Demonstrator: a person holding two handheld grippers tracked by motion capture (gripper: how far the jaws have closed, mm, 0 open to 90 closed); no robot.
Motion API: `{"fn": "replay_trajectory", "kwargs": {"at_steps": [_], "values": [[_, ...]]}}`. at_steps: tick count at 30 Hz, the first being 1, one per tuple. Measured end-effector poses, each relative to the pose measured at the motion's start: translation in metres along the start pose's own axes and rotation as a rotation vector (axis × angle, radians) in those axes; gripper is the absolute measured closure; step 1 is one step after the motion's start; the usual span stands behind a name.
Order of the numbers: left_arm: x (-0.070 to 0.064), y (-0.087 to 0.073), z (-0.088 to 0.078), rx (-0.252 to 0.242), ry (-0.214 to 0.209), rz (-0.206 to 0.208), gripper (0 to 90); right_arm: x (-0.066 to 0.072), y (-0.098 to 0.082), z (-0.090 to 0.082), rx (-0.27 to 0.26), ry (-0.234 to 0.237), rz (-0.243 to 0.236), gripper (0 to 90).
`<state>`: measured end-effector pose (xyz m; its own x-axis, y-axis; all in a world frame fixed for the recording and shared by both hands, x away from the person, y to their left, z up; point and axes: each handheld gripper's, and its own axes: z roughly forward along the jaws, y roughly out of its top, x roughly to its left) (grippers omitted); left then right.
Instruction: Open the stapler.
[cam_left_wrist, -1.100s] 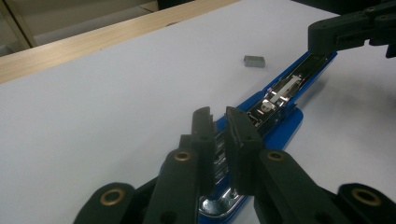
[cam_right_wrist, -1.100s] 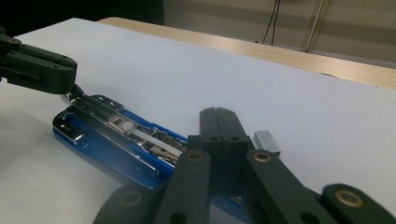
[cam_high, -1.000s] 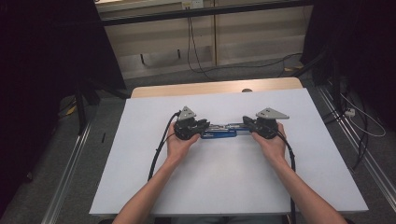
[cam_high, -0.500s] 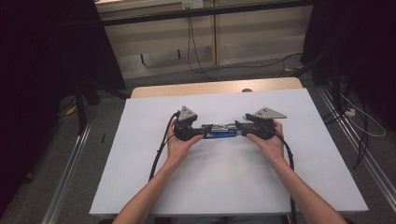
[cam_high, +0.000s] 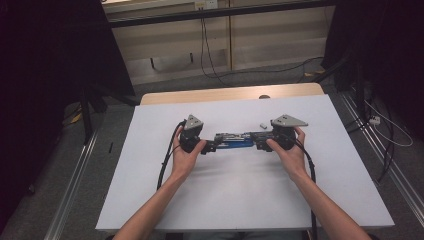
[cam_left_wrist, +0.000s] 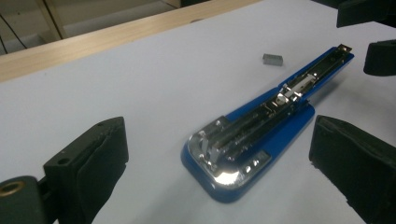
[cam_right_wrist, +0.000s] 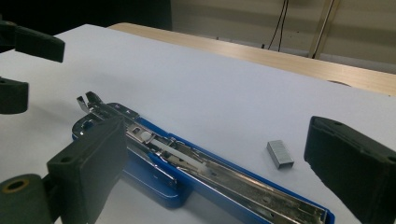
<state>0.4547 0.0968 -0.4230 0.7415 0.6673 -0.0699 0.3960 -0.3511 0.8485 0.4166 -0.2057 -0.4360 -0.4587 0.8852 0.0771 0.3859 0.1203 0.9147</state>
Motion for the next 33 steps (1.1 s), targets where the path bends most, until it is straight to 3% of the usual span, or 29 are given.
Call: {"fn": "replay_trajectory", "kwargs": {"at_steps": [5, 9, 10, 12, 18, 23, 30, 33], "values": [[-0.005, -0.004, -0.016, -0.035, 0.010, 0.022, 4.8, -0.002, 0.000, -0.003, -0.004, -0.008, 0.014, 7.0], [-0.002, -0.013, -0.029, -0.050, 0.011, 0.008, 4.7, -0.002, -0.001, -0.004, 0.002, -0.008, 0.009, 7.0], [-0.001, -0.014, -0.031, -0.051, 0.017, 0.004, 4.7, -0.002, -0.001, -0.003, 0.003, -0.007, 0.005, 7.2], [0.000, -0.019, -0.036, -0.061, 0.004, -0.047, 4.7, 0.000, -0.001, -0.002, -0.004, -0.003, 0.007, 7.4], [0.002, -0.031, -0.054, -0.052, 0.047, -0.008, 4.7, 0.003, -0.001, 0.001, 0.001, 0.001, -0.002, 8.4], [0.007, -0.041, -0.067, -0.060, 0.083, -0.012, 5.1, 0.002, -0.001, 0.002, -0.018, -0.011, 0.019, 10.1], [0.010, -0.048, -0.083, -0.095, 0.085, -0.034, 5.6, 0.006, -0.001, 0.007, -0.022, -0.001, 0.028, 10.1], [0.009, -0.053, -0.091, -0.100, 0.096, -0.019, 5.0, 0.004, -0.001, 0.006, -0.020, -0.006, 0.033, 9.6]]}}
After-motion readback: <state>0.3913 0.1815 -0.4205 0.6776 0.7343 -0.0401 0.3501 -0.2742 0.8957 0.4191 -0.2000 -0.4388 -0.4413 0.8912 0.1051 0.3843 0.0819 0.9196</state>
